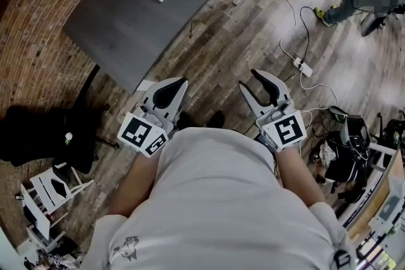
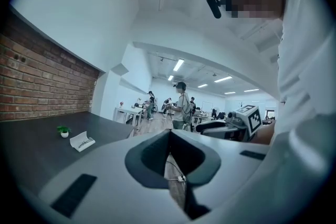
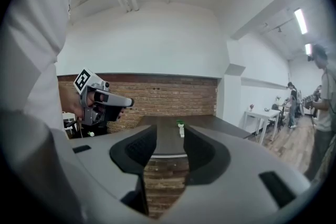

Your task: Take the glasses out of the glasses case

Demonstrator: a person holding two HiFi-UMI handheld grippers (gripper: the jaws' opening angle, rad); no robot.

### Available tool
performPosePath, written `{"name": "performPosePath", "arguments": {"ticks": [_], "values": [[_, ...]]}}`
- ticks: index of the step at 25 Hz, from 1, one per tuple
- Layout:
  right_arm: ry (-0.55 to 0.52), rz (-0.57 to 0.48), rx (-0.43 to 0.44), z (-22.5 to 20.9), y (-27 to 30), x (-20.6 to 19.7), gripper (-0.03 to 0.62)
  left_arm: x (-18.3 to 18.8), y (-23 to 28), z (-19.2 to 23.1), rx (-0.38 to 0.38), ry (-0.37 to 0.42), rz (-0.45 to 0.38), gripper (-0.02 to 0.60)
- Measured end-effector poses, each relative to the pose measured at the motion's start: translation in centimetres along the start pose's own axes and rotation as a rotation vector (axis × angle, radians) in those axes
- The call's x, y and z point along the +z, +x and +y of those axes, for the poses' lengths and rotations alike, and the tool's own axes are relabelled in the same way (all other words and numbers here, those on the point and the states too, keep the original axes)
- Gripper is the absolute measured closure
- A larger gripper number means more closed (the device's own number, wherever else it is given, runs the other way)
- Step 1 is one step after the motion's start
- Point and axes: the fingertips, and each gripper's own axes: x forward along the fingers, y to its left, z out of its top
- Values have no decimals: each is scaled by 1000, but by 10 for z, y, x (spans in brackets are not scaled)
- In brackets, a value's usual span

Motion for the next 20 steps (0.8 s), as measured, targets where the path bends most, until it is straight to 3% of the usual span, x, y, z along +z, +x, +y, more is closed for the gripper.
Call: {"name": "performPosePath", "arguments": {"ticks": [12,20], "values": [[2,-6,-50,-41,13,1,427,-1,52,30,-14,-18,14,571],[13,29,-33,-74,61,-1,427,8,91,78,-22,-32,17,571]]}}
